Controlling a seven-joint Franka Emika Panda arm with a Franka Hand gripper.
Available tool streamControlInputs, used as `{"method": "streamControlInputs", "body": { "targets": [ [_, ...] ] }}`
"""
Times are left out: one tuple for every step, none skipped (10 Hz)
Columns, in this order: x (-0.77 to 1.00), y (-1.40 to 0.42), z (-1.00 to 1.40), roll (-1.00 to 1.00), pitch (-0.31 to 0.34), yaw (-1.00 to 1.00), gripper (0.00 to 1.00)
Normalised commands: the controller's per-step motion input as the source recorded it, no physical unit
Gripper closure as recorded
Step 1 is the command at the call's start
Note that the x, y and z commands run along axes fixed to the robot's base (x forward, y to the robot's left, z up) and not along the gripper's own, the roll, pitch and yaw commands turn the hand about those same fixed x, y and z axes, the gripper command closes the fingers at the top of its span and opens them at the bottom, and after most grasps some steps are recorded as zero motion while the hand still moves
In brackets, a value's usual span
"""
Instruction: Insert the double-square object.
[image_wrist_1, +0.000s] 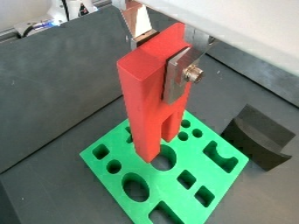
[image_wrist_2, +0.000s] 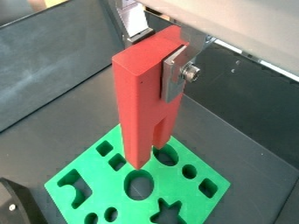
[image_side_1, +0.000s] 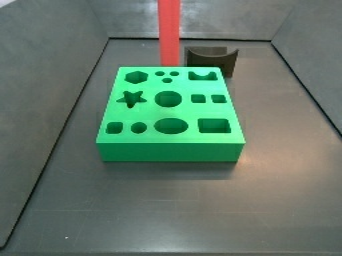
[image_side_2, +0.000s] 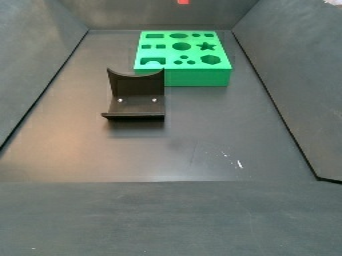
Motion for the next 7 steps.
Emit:
{"method": "streamControlInputs", "body": {
  "targets": [
    [0.69, 0.25, -0.28, -0.14, 0.0, -0.61, 1.0],
    [0.48, 0.19, -0.44, -0.06, 0.0, -0.8, 1.0],
    [0.39, 0.14, -0.48, -0.01, 0.0, -0.87, 1.0],
    [0.4, 0.13, -0.47, -0.02, 0.0, -0.87, 1.0],
    [0.4, 0.13, -0.47, -0.02, 0.0, -0.87, 1.0],
    [0.38, 0.13, -0.47, -0.01, 0.0, -0.88, 1.0],
    [0.31, 0.11, -0.47, -0.01, 0.0, -0.94, 1.0]
  ]
}}
